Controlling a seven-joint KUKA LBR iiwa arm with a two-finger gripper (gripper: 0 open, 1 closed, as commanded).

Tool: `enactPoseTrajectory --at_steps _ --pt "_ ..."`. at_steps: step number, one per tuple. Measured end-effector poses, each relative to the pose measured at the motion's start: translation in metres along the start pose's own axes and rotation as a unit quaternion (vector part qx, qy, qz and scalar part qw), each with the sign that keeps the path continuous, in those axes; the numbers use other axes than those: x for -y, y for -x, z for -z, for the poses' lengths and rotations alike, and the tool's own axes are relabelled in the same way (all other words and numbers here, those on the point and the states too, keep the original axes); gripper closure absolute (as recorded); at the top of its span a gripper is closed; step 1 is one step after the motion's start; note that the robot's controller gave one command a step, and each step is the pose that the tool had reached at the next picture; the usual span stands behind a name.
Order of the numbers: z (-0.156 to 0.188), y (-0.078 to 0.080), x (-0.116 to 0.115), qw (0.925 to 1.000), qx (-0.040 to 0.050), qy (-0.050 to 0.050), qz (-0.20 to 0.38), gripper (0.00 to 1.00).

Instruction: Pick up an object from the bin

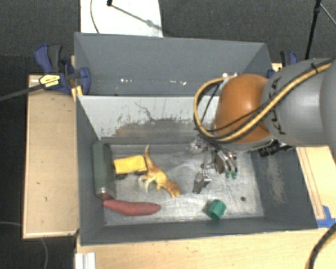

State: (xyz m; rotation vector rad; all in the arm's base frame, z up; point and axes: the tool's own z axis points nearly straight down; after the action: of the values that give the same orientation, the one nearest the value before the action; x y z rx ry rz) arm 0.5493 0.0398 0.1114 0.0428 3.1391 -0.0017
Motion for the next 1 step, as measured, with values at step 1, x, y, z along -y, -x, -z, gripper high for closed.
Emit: enactPoseTrajectory --at_steps 1 --pt "-0.0124 0.0169 -0.0325 0.9992 0.0004 0.002 0.040 0.00"
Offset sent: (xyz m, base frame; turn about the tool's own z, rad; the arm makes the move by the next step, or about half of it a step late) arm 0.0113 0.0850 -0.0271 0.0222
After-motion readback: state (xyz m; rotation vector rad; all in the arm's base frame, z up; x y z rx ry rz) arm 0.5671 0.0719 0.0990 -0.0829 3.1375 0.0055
